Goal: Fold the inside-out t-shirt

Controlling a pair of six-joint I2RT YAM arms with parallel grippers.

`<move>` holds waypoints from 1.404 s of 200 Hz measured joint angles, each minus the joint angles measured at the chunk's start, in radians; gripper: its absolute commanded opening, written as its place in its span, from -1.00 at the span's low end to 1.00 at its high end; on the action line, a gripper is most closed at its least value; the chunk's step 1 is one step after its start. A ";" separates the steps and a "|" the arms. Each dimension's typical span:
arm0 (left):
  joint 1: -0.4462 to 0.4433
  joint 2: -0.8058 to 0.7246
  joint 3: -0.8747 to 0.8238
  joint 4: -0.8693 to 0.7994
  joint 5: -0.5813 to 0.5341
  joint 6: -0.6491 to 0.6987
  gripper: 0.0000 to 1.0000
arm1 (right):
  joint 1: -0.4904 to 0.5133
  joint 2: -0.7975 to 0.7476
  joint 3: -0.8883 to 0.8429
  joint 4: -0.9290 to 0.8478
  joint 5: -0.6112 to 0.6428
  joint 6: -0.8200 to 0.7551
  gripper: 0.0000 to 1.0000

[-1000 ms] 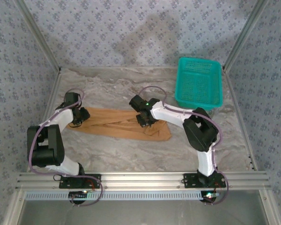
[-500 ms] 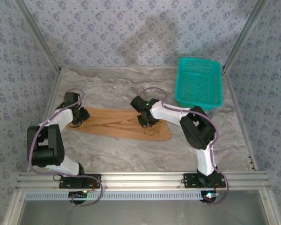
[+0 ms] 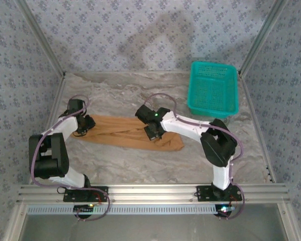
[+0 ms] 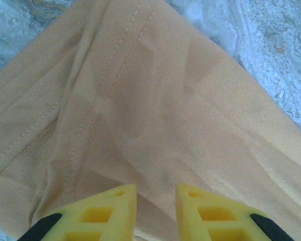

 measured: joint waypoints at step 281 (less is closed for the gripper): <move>0.088 0.150 0.060 0.032 0.155 -0.038 -0.56 | -0.024 -0.099 -0.227 -0.090 -0.001 0.094 -1.00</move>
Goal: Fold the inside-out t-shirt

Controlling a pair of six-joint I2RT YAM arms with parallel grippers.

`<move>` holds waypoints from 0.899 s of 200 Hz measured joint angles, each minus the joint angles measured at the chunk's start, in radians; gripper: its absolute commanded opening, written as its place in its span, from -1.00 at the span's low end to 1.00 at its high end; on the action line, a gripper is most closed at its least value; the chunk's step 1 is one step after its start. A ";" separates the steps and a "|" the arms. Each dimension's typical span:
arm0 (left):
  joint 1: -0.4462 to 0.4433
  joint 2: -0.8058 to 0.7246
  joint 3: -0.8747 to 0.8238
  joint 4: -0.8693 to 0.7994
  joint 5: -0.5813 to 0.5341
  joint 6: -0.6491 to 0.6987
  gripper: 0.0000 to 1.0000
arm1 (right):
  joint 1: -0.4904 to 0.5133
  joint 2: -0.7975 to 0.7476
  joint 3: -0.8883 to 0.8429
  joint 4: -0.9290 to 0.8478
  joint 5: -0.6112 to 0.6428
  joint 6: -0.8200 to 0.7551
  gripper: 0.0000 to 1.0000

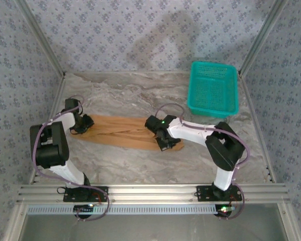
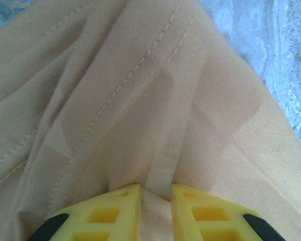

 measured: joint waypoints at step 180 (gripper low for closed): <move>0.026 -0.035 0.188 -0.074 0.023 0.005 -0.14 | -0.347 -0.163 -0.050 0.119 -0.117 0.027 -0.02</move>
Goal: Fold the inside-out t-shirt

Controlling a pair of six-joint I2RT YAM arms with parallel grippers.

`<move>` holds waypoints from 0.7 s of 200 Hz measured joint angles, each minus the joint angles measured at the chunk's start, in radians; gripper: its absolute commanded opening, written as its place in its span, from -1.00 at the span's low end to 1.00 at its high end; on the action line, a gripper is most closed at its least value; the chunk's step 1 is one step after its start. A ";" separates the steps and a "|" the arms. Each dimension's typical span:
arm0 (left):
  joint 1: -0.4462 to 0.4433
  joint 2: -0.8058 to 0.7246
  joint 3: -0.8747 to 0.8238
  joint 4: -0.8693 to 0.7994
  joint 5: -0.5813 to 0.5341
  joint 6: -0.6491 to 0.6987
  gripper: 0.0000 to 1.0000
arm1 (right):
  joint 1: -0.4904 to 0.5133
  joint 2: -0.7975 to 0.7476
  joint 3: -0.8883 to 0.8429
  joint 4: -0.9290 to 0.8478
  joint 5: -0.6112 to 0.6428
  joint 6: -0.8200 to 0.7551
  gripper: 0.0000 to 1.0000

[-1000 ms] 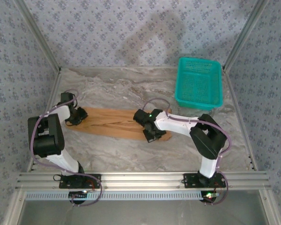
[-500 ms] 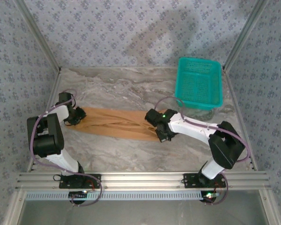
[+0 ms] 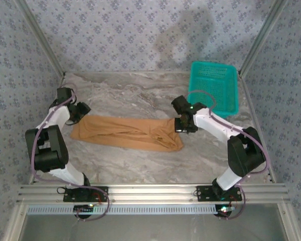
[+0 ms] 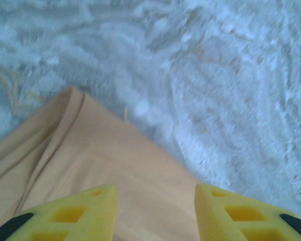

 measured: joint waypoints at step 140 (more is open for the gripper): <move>0.012 0.174 0.097 -0.083 -0.089 0.048 -0.08 | -0.051 0.215 0.120 0.151 -0.124 0.004 -1.00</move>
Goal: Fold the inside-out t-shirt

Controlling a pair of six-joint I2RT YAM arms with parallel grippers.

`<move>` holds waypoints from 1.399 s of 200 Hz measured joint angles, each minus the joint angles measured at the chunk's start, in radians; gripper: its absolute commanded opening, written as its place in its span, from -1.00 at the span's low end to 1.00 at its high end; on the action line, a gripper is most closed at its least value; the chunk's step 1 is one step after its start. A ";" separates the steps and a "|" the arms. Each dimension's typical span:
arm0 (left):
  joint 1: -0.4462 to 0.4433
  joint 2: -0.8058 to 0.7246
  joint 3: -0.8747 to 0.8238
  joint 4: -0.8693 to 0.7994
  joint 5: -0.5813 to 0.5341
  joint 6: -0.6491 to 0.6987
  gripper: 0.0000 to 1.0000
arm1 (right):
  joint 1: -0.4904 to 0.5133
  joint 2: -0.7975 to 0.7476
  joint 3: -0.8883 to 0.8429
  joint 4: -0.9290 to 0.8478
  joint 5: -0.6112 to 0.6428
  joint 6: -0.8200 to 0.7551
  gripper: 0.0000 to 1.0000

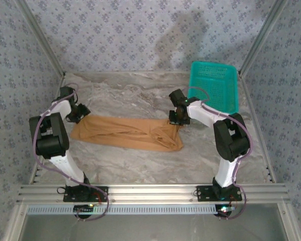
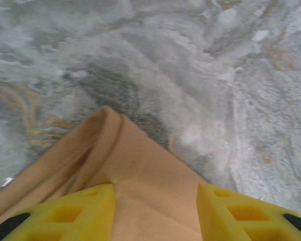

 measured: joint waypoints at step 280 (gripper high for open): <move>0.116 -0.256 -0.375 0.065 0.117 -0.119 -1.00 | 0.080 -0.002 0.032 -0.025 0.056 -0.019 -1.00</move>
